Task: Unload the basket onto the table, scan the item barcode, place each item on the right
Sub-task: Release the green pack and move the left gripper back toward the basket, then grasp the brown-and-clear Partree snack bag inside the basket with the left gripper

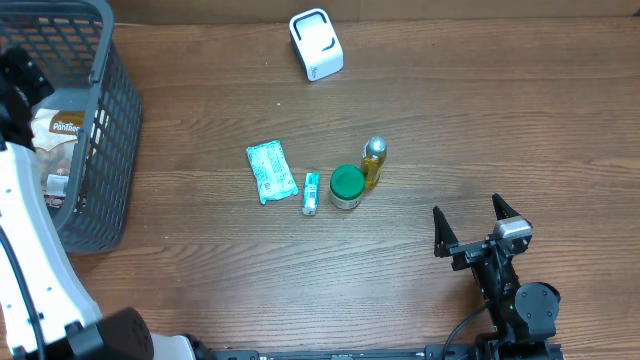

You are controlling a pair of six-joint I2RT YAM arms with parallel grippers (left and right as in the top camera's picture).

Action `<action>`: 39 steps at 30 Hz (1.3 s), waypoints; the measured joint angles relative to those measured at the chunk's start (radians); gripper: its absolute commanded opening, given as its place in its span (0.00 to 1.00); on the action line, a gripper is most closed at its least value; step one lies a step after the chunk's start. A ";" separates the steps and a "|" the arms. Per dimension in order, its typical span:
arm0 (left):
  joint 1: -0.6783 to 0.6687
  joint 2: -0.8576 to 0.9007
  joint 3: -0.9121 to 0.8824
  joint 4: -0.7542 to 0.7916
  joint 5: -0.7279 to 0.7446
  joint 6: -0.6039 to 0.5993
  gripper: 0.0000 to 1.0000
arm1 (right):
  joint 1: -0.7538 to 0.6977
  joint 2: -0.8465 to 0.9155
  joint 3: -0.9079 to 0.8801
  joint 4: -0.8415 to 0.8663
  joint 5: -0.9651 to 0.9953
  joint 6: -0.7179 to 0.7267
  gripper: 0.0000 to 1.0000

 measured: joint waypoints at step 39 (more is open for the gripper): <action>0.269 0.566 -0.005 -0.089 0.281 0.132 1.00 | 0.000 0.000 0.000 -0.001 0.000 0.000 1.00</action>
